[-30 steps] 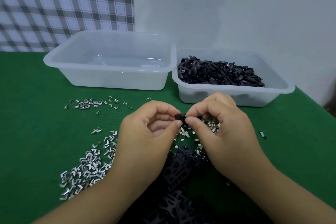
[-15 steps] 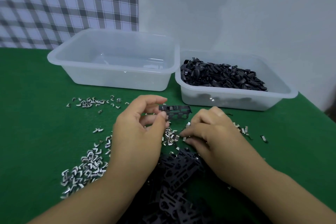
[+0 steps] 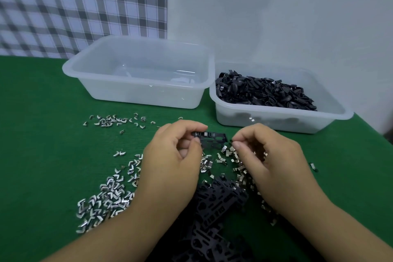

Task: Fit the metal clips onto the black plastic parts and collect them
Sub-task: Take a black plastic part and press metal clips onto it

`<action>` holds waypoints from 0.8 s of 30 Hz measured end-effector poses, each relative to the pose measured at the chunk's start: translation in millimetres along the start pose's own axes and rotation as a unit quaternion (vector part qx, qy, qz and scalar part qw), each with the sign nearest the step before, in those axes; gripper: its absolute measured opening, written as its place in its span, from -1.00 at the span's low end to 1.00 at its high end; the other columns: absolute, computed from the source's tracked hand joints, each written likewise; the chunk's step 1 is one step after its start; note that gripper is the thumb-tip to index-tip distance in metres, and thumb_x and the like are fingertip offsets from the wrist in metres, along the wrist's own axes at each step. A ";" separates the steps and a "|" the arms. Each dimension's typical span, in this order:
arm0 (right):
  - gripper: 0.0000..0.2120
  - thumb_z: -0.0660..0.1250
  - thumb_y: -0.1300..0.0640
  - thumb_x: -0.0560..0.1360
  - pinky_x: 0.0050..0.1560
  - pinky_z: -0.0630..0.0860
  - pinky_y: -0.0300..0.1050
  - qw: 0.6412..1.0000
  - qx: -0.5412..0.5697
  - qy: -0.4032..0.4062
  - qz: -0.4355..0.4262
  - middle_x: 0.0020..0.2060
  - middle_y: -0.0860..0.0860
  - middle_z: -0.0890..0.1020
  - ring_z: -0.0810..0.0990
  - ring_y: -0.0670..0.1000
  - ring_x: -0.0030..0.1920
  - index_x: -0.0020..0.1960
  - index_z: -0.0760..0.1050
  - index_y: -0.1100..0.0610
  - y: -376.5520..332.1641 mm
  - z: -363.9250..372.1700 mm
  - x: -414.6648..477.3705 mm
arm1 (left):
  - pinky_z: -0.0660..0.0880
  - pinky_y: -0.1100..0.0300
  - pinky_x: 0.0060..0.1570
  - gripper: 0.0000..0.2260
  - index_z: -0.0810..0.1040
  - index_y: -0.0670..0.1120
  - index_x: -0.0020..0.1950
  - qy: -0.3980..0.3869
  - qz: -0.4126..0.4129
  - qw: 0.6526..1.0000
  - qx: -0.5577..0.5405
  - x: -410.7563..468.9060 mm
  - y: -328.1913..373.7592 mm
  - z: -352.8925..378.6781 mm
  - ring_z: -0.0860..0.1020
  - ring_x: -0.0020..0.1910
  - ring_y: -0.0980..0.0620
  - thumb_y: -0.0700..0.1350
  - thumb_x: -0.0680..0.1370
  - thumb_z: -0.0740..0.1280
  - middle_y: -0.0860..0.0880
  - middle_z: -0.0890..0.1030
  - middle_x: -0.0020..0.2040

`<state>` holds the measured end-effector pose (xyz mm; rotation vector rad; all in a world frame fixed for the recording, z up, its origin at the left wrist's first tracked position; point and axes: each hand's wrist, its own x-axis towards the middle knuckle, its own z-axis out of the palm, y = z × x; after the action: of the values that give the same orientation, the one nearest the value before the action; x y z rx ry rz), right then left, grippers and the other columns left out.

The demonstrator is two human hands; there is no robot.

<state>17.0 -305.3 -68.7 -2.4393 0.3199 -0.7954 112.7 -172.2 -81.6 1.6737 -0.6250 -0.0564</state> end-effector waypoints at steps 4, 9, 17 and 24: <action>-0.74 0.32 0.22 0.46 -0.30 0.40 -0.34 0.997 0.074 0.015 0.013 -0.28 -0.11 0.55 0.50 -0.07 -0.28 0.02 0.52 -0.12 -1.4 -0.6 -0.8 | 0.41 0.45 -0.32 -0.71 0.63 0.13 -0.10 -0.008 0.003 1.000 0.015 -0.8 -0.7 -0.2 0.53 -0.31 0.18 -0.29 0.49 0.33 0.01 0.58 -0.19; -0.78 0.36 0.28 0.45 -0.31 0.41 -0.35 0.995 0.087 0.037 0.016 -0.34 -0.09 0.58 0.51 -0.07 -0.28 -0.07 0.59 -0.04 -2.5 0.3 -0.9 | 0.39 0.48 -0.34 -0.72 0.63 0.13 -0.11 -0.017 0.018 0.999 0.033 -1.7 -0.1 0.4 0.49 -0.34 0.23 -0.28 0.48 0.33 0.06 0.56 -0.20; -0.79 0.48 0.23 0.34 -0.31 0.46 -0.31 0.996 0.078 0.036 0.031 -0.29 -0.14 0.59 0.54 -0.09 -0.32 -0.24 0.53 -0.05 -2.7 1.1 0.1 | 0.39 0.50 -0.33 -0.73 0.63 0.10 -0.10 -0.008 0.019 0.999 0.036 -1.6 1.2 0.6 0.49 -0.33 0.25 -0.30 0.48 0.34 0.06 0.54 -0.20; -0.86 0.48 0.16 0.34 -0.26 0.43 -0.48 0.996 0.060 0.050 0.048 -0.24 -0.29 0.61 0.57 -0.25 -0.29 -0.20 0.60 -0.06 -0.6 -0.8 -1.4 | 0.41 0.48 -0.31 -0.72 0.62 0.11 -0.10 -0.002 0.017 0.999 0.042 -1.2 0.2 0.2 0.51 -0.31 0.23 -0.29 0.48 0.34 0.07 0.54 -0.20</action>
<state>15.5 -304.7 -68.4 -2.2600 0.4110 -0.8702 111.5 -171.8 -81.8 1.7434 -0.6656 -0.0101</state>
